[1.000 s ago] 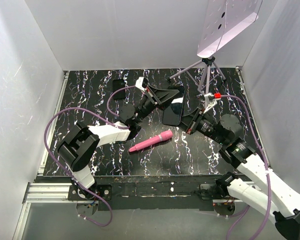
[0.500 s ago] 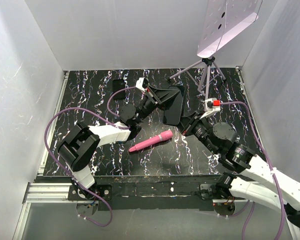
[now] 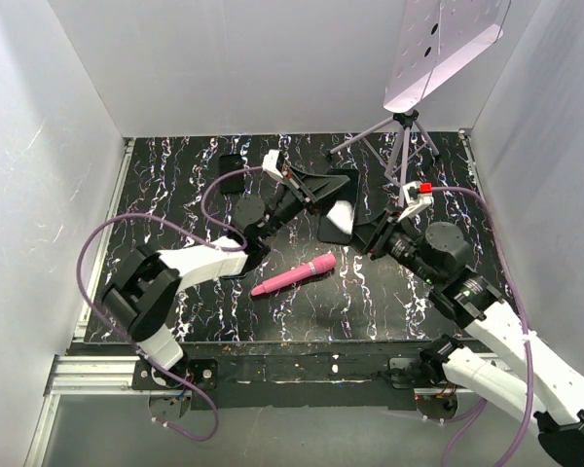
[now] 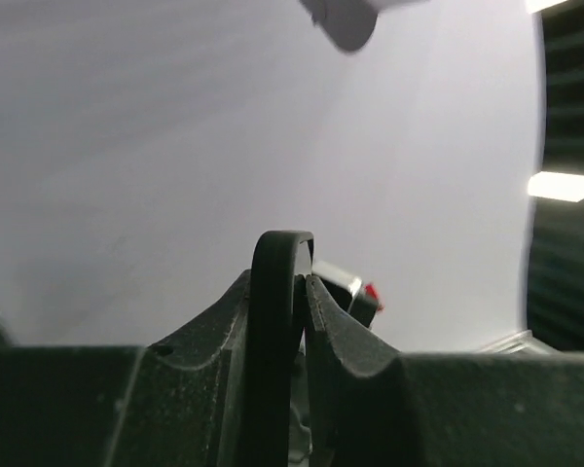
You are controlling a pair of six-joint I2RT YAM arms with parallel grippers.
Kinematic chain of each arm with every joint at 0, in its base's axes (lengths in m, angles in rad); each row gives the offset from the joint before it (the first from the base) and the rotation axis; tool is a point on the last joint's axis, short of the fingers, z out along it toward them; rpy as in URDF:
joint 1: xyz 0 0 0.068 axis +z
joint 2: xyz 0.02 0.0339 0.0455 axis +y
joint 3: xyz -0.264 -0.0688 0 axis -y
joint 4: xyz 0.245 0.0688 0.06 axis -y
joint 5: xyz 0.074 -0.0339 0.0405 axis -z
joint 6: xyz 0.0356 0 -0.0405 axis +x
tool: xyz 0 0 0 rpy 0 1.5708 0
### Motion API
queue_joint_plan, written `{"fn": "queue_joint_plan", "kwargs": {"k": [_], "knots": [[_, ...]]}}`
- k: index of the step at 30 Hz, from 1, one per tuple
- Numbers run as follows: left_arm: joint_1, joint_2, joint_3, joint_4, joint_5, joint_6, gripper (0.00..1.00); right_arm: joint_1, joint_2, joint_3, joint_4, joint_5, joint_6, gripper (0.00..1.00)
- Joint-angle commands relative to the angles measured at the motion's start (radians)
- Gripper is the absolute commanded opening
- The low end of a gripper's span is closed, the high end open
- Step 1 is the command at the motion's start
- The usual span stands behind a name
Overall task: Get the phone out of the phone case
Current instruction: Remove the phone case from the phone.
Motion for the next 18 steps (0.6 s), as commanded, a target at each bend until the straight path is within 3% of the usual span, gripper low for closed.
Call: {"fn": "queue_joint_plan", "kwargs": {"k": [1,4,7,14,18], "knots": [[0.021,-0.276,-0.002,-0.294,0.249,0.282,0.0,-0.1,-0.051,0.005,-0.387,-0.251,-0.111,0.51],[0.09,-0.311,-0.025,-0.29,0.238,0.289,0.0,-0.106,-0.11,0.039,-0.469,-0.367,-0.064,0.59],[0.113,-0.32,0.0,-0.342,0.245,0.324,0.0,-0.108,-0.134,0.069,-0.489,-0.409,-0.008,0.59],[0.115,-0.319,0.032,-0.389,0.255,0.335,0.0,-0.111,-0.075,0.203,-0.49,-0.405,0.046,0.47],[0.115,-0.282,0.028,-0.315,0.281,0.234,0.0,-0.114,-0.053,0.185,-0.446,-0.421,0.03,0.45]]}}
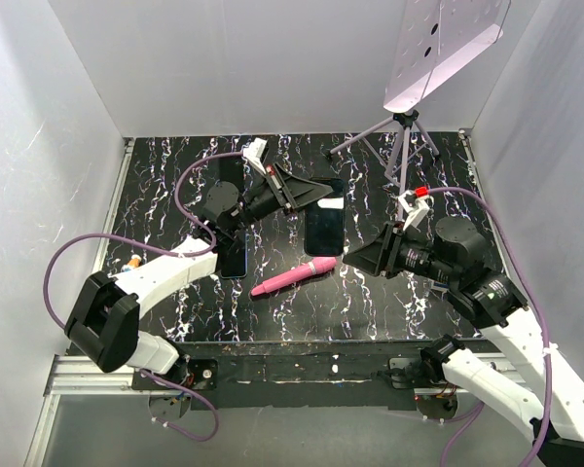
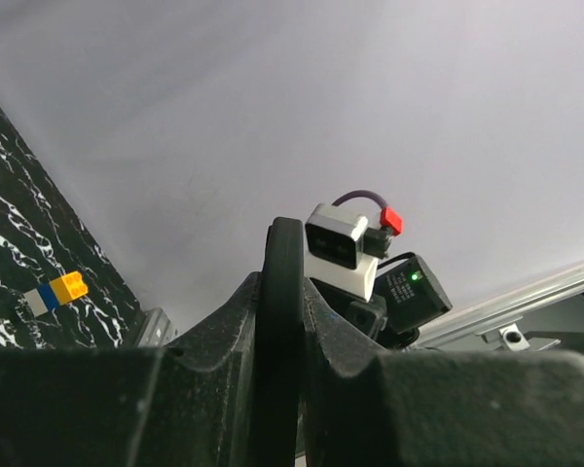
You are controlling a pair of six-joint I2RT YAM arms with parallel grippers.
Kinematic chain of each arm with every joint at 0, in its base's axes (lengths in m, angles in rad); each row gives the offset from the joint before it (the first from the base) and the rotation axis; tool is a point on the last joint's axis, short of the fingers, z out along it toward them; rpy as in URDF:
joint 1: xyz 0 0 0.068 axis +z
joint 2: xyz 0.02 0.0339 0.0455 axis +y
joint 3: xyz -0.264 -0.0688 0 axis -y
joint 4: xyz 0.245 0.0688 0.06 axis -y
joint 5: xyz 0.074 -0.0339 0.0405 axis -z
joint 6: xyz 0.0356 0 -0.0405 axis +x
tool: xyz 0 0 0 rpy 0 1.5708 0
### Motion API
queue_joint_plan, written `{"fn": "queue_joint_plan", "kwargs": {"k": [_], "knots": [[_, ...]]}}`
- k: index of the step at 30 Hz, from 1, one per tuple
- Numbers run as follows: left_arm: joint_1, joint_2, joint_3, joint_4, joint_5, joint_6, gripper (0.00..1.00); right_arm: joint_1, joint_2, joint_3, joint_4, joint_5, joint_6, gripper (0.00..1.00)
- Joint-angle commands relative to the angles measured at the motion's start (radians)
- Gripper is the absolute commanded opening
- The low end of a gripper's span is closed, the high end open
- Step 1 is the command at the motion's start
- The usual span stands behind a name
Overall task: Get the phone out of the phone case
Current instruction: Remove the phone case from the phone.
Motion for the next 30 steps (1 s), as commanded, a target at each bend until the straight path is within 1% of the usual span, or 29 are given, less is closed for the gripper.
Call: {"fn": "queue_joint_plan", "kwargs": {"k": [1,3,4,6,8,10,11,12,13,16,17,20,24,28,30], "knots": [[0.01,-0.002,0.043,0.115,-0.006,-0.117,0.0,-0.001,0.008,0.033,-0.011,-0.035,-0.025,0.45],[0.017,-0.006,0.026,0.12,-0.024,-0.149,0.0,-0.001,-0.015,0.039,-0.054,0.023,-0.066,0.48],[0.018,-0.011,0.023,0.108,-0.029,-0.157,0.0,-0.001,-0.03,0.042,-0.077,0.049,-0.085,0.51],[0.02,-0.015,0.02,0.085,-0.057,-0.166,0.0,-0.003,-0.055,0.039,-0.065,0.046,-0.088,0.55],[0.006,-0.034,-0.012,0.103,-0.145,-0.172,0.0,-0.003,-0.052,0.009,0.033,-0.024,-0.027,0.55],[-0.017,-0.052,-0.073,0.2,-0.297,-0.189,0.0,-0.003,-0.043,-0.054,0.185,-0.073,0.082,0.57],[-0.032,-0.052,-0.098,0.256,-0.364,-0.214,0.0,-0.003,-0.041,-0.099,0.293,-0.09,0.128,0.58],[-0.04,-0.037,-0.107,0.318,-0.421,-0.231,0.0,-0.003,-0.046,-0.134,0.379,-0.09,0.168,0.6],[-0.048,-0.016,-0.101,0.367,-0.449,-0.24,0.0,-0.003,-0.05,-0.162,0.464,-0.078,0.183,0.62],[-0.08,0.067,-0.063,0.529,-0.546,-0.254,0.0,0.0,-0.053,-0.203,0.57,0.003,0.187,0.65],[-0.088,0.098,-0.051,0.56,-0.578,-0.255,0.0,-0.001,-0.05,-0.214,0.596,0.037,0.182,0.66],[-0.109,0.152,0.002,0.605,-0.609,-0.245,0.0,-0.001,-0.033,-0.245,0.684,0.104,0.186,0.67],[-0.118,0.178,0.028,0.616,-0.626,-0.215,0.0,-0.001,-0.012,-0.254,0.788,0.115,0.217,0.67],[-0.12,0.207,0.051,0.645,-0.632,-0.209,0.0,0.0,-0.013,-0.266,0.799,0.167,0.242,0.66],[-0.126,0.221,0.071,0.656,-0.632,-0.211,0.0,-0.001,-0.006,-0.262,0.798,0.183,0.255,0.63]]}}
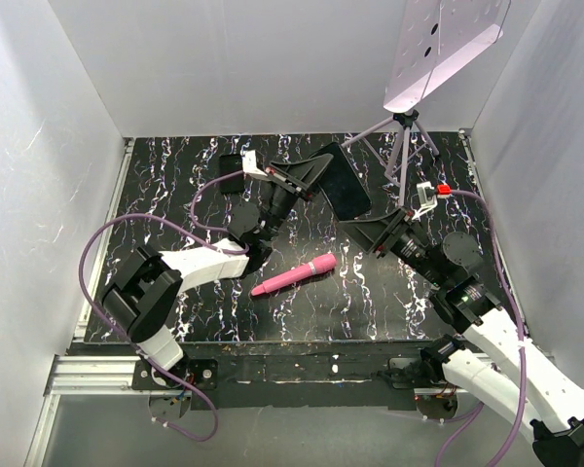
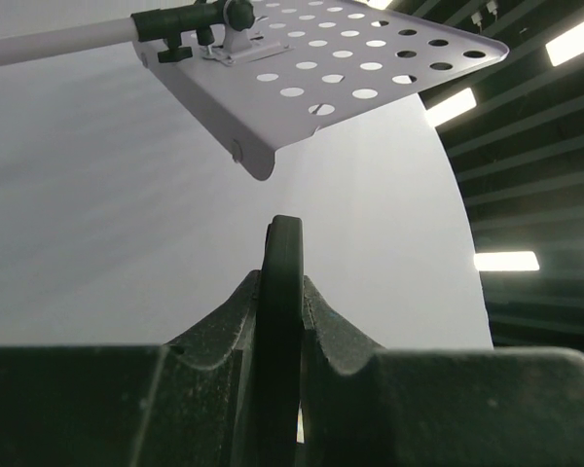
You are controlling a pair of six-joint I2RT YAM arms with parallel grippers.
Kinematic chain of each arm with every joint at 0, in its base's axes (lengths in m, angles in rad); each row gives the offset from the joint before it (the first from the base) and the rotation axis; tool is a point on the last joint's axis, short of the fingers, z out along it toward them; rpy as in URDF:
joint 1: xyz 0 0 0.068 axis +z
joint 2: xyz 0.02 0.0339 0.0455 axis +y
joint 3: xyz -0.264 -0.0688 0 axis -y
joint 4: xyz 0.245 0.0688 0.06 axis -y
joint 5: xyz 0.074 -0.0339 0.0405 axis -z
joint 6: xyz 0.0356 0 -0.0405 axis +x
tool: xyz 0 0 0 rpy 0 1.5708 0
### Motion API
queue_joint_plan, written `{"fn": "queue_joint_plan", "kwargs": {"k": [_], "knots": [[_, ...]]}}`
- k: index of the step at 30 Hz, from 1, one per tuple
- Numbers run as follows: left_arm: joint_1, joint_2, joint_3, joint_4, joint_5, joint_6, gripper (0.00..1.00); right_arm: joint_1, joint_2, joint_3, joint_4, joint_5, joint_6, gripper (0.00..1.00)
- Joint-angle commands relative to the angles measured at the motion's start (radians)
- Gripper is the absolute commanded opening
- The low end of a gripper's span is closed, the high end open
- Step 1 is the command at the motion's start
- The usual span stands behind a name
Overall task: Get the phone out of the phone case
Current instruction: Remove the phone case from the phone.
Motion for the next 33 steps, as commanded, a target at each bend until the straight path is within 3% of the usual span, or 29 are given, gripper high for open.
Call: {"fn": "queue_joint_plan", "kwargs": {"k": [1,16,19,23,27,30,33], "knots": [[-0.008,0.004,0.082,0.181,-0.058,0.0,0.0,-0.001,0.006,-0.007,0.111,0.077,0.043,0.62],[-0.019,-0.007,0.108,0.163,-0.033,-0.045,0.0,-0.001,0.082,-0.026,0.183,0.068,-0.028,0.21],[-0.017,-0.013,0.117,0.154,-0.004,-0.081,0.0,-0.001,0.087,-0.026,0.15,0.066,-0.137,0.02],[-0.019,-0.05,0.143,0.096,0.089,-0.196,0.0,-0.001,0.102,-0.018,0.073,-0.043,-0.473,0.01],[-0.019,-0.122,0.157,0.045,0.192,-0.249,0.0,-0.004,0.144,0.02,-0.085,-0.021,-0.789,0.01],[-0.02,-0.188,0.151,-0.063,0.249,-0.221,0.0,-0.007,0.193,0.077,-0.131,0.006,-0.874,0.01],[-0.031,-0.205,0.108,-0.059,0.234,-0.247,0.0,-0.007,0.21,0.112,-0.139,0.112,-0.92,0.01]]}}
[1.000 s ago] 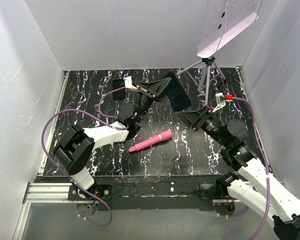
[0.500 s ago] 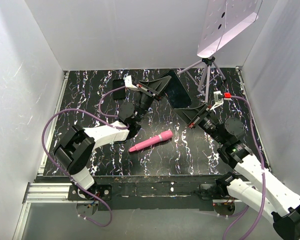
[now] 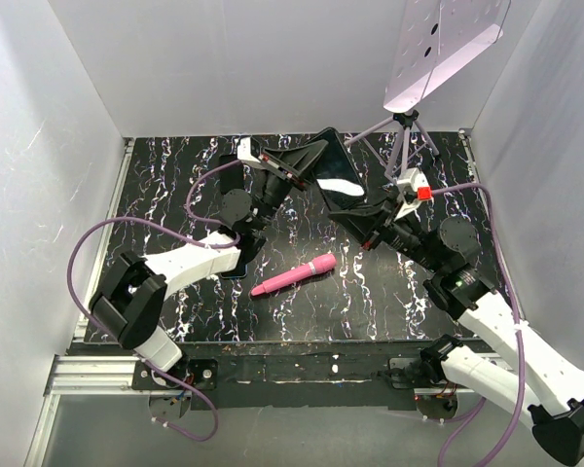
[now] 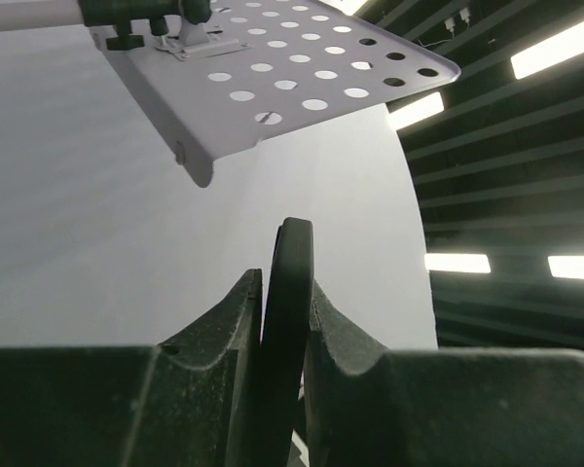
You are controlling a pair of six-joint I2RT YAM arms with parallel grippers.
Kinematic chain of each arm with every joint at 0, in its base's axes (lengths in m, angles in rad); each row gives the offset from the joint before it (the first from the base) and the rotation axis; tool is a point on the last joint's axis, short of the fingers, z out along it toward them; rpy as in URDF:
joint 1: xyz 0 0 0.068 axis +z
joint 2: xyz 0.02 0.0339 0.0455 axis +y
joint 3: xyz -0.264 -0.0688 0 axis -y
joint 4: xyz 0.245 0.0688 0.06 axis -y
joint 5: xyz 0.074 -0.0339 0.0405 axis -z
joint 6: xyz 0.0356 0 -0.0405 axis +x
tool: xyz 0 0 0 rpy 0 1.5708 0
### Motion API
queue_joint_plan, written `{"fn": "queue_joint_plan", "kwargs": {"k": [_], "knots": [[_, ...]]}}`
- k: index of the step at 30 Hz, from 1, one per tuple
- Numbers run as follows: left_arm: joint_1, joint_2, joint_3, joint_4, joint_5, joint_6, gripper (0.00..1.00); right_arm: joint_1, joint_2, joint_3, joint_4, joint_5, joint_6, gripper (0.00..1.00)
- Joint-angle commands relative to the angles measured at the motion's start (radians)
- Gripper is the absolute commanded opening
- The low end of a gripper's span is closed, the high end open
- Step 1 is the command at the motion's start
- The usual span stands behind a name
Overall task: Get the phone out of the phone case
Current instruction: Remove the phone case from the phone.
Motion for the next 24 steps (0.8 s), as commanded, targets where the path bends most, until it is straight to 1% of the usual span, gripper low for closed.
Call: {"fn": "queue_joint_plan", "kwargs": {"k": [1,3,5,7,8,11,12,13,14,17,18,20,22,24], "knots": [[-0.059,-0.163,0.026,0.052,0.148,-0.14,0.0,-0.026,0.077,0.019,-0.226,0.224,-0.392,0.01],[-0.059,-0.146,0.035,0.07,0.167,-0.167,0.0,-0.026,0.067,0.019,-0.221,0.253,-0.435,0.01],[-0.061,-0.129,0.056,0.07,0.193,-0.186,0.0,-0.022,0.07,0.045,-0.276,0.259,-0.49,0.01],[-0.061,-0.106,0.081,0.079,0.22,-0.204,0.0,0.003,0.062,0.04,-0.275,0.336,-0.532,0.01],[-0.061,-0.092,0.085,0.09,0.225,-0.21,0.0,0.003,0.059,0.04,-0.274,0.345,-0.52,0.01],[-0.062,-0.095,0.055,0.105,0.205,-0.194,0.0,-0.006,0.022,0.06,-0.323,0.402,-0.379,0.01],[-0.056,-0.097,0.042,0.104,0.207,-0.186,0.0,-0.005,0.008,0.074,-0.388,0.413,-0.301,0.01],[-0.047,-0.095,0.027,0.107,0.216,-0.175,0.0,-0.005,-0.008,0.086,-0.452,0.413,-0.227,0.05],[-0.035,-0.097,0.019,0.105,0.231,-0.154,0.0,-0.005,-0.028,0.091,-0.529,0.398,-0.164,0.12],[0.011,-0.13,-0.002,0.017,0.27,-0.042,0.0,-0.005,-0.111,0.071,-0.699,0.336,0.012,0.46],[0.024,-0.14,0.001,-0.006,0.288,0.002,0.0,-0.005,-0.139,0.071,-0.749,0.318,0.055,0.53],[0.053,-0.152,0.013,-0.072,0.317,0.067,0.0,-0.01,-0.171,0.109,-0.886,0.255,0.14,0.62],[0.074,-0.154,0.024,-0.118,0.337,0.118,0.0,-0.028,-0.171,0.183,-0.985,0.177,0.181,0.63],[0.096,-0.152,0.032,-0.137,0.355,0.145,0.0,-0.042,-0.156,0.265,-1.021,0.083,0.218,0.63]]}}
